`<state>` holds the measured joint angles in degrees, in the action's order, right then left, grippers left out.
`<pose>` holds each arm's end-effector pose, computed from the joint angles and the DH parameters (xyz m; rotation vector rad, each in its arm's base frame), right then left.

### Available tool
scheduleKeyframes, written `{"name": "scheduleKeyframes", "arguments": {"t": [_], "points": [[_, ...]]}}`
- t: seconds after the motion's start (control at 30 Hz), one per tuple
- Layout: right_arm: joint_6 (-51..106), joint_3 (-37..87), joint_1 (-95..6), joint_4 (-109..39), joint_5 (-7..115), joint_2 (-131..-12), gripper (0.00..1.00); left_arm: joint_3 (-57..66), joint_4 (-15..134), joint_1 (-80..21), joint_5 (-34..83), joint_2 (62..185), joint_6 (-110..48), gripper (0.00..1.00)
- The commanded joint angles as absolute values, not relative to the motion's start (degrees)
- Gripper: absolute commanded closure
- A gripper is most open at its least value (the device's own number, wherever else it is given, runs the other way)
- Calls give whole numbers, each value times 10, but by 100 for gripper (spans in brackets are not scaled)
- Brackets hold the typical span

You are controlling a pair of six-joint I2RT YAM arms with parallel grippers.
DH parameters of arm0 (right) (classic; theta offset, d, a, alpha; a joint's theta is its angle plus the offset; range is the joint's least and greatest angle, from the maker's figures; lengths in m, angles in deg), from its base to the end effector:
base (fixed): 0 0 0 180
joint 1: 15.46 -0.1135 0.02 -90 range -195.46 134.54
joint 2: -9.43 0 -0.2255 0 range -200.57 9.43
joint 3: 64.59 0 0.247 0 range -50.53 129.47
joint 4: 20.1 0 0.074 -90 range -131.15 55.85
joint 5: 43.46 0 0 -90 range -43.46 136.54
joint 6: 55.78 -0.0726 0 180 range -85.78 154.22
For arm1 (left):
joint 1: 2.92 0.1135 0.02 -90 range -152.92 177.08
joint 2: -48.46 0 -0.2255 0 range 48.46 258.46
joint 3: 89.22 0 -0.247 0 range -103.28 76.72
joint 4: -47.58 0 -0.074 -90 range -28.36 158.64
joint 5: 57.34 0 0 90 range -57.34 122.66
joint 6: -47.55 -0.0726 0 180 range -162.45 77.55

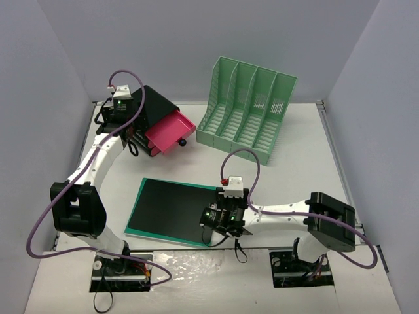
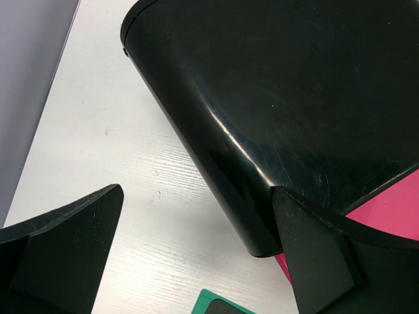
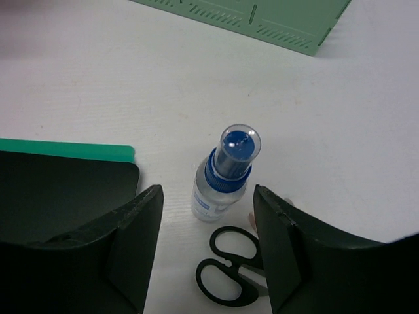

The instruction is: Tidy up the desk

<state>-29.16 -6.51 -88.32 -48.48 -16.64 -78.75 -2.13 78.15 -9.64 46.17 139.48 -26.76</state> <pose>0.1451 0.2507 0.1240 0.1750 1.9583 0.0634 0.3970 -0.0297 0.2777 -0.3040 2.0337 0.0020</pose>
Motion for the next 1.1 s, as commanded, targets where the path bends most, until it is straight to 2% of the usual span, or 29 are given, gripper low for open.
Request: {"name": "scheduleKeyframes", "arguments": {"t": [0.0,0.2,0.43,0.87,1.07], "points": [[-283,-43,-866,-486,-225,-775,48,-47,785,-94,467,1378,-280,3],[-264,-44,-846,-486,-222,-765,50,-49,786,-93,470,1378,-284,3],[-266,-54,-837,-485,-207,-754,64,-49,789,-93,471,1379,-284,3],[-260,-44,-836,-486,-194,-762,98,-42,788,-93,474,1378,-285,3],[-242,-28,-836,-485,-191,-759,100,-41,787,-94,473,1378,-283,3]]}}
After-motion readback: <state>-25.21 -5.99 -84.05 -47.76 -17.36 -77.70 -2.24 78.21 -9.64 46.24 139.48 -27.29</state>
